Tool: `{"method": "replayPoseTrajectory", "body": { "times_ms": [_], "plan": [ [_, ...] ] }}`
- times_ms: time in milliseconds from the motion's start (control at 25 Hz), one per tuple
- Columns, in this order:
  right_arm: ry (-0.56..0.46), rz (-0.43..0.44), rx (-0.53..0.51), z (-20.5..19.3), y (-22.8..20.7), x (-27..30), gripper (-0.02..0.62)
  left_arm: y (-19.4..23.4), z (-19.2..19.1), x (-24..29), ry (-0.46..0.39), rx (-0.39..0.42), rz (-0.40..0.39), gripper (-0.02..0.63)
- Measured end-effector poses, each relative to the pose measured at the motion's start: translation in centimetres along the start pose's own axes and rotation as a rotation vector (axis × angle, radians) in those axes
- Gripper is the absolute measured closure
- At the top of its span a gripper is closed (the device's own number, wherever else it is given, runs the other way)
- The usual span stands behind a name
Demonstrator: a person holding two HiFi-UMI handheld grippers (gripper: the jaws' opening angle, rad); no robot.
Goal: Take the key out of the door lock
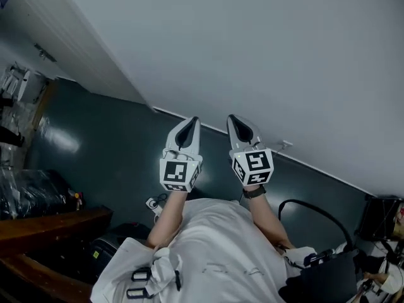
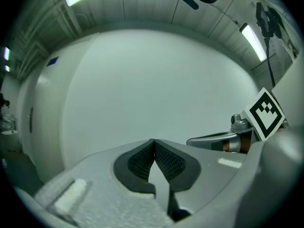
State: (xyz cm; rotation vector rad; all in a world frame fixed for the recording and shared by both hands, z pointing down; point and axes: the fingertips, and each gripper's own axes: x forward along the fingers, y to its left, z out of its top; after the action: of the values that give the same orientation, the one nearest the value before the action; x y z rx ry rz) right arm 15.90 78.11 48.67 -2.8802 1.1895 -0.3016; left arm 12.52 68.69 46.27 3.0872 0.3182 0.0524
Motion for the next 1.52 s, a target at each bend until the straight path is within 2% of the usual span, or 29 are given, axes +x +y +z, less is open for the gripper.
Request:
{"method": "replayPoseTrajectory", "body": {
  "times_ms": [280,480,600,760,1080,1200,1320,1400,1520],
  "plan": [
    [-0.046,0.254,-0.056,2.4,13.4,12.9,0.592,15.8,1.5,-5.8,-0.04,0.027,0.241,0.606],
    [-0.091,0.51,-0.1,4.1,26.4,21.5,0.592,28.0,2.4,-11.6,-0.067,0.046,0.457,0.606],
    [-0.093,0.619,-0.117,4.5,33.3,24.4,0.592,34.0,2.6,-15.9,-0.071,0.041,0.567,0.606],
    [-0.071,0.765,-0.136,4.0,40.7,26.9,0.592,38.8,2.7,-21.1,-0.082,0.033,0.713,0.606],
    [0.028,1.035,-0.14,0.9,53.1,30.6,0.592,44.8,-1.0,-30.4,-0.034,-0.037,0.985,0.606],
    [0.047,1.126,-0.143,0.3,57.7,34.0,0.592,49.6,-0.9,-35.0,-0.043,-0.046,1.134,0.606],
    [0.031,1.2,-0.144,1.9,62.2,38.6,0.592,55.0,0.7,-38.5,-0.064,-0.027,1.271,0.606],
    [0.0,1.241,-0.147,3.4,64.8,41.3,0.592,58.4,1.8,-38.9,-0.08,-0.006,1.309,0.606],
    [-0.03,1.293,-0.147,5.1,68.2,45.2,0.592,63.6,3.3,-37.7,-0.104,0.023,1.313,0.606]
  ]
}}
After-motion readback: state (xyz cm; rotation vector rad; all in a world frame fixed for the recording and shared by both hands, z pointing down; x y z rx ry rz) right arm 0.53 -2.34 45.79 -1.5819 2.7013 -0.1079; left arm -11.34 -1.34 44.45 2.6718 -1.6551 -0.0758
